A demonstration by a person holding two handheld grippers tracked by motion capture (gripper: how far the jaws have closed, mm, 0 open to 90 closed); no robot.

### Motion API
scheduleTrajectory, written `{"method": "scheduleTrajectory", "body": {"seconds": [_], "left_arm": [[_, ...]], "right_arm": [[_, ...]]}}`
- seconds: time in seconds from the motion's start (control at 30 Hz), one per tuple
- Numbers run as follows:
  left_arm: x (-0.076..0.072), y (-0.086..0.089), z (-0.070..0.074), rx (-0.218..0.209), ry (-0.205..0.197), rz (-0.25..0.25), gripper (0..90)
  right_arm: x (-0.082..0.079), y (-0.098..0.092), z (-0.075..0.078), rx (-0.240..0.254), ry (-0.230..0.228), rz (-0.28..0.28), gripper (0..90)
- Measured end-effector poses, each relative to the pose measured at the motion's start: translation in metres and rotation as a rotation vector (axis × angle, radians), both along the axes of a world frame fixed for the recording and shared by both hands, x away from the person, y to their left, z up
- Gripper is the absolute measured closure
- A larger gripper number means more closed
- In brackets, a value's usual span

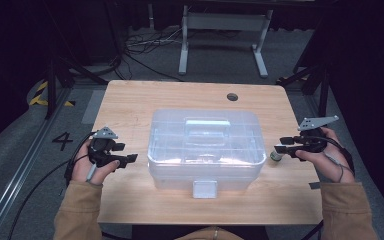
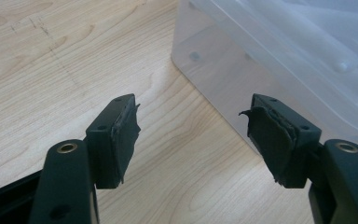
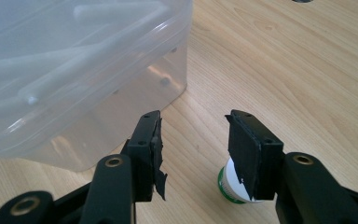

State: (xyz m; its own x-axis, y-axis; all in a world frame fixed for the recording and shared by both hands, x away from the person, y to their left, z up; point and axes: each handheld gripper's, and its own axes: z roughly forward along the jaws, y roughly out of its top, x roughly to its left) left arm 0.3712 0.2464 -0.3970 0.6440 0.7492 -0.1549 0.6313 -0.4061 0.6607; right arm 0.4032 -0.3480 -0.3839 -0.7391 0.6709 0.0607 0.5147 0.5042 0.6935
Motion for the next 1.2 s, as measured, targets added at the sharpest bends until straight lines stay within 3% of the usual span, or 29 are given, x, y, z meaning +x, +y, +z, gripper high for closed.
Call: {"method": "scheduleTrajectory", "body": {"seconds": [0.2,0.43,0.73,0.87,1.2], "left_arm": [[0.001,-0.007,0.005,-0.008,-0.014,-0.029,33.8],[0.001,-0.004,0.013,-0.050,-0.018,-0.010,34.3],[0.010,0.004,0.030,-0.039,-0.028,0.002,35.0],[0.006,-0.005,0.054,-0.069,-0.065,-0.033,34.7],[0.008,-0.046,0.086,-0.104,-0.117,-0.147,33.1]], "right_arm": [[-0.001,-0.005,-0.002,0.020,-0.001,-0.028,53.3],[-0.001,-0.006,-0.004,0.037,0.005,-0.033,51.5],[0.000,-0.009,-0.006,0.034,0.051,-0.072,50.5],[-0.001,-0.009,-0.007,0.027,0.054,-0.076,49.4],[-0.002,-0.007,-0.007,0.019,0.044,-0.061,48.1]]}}
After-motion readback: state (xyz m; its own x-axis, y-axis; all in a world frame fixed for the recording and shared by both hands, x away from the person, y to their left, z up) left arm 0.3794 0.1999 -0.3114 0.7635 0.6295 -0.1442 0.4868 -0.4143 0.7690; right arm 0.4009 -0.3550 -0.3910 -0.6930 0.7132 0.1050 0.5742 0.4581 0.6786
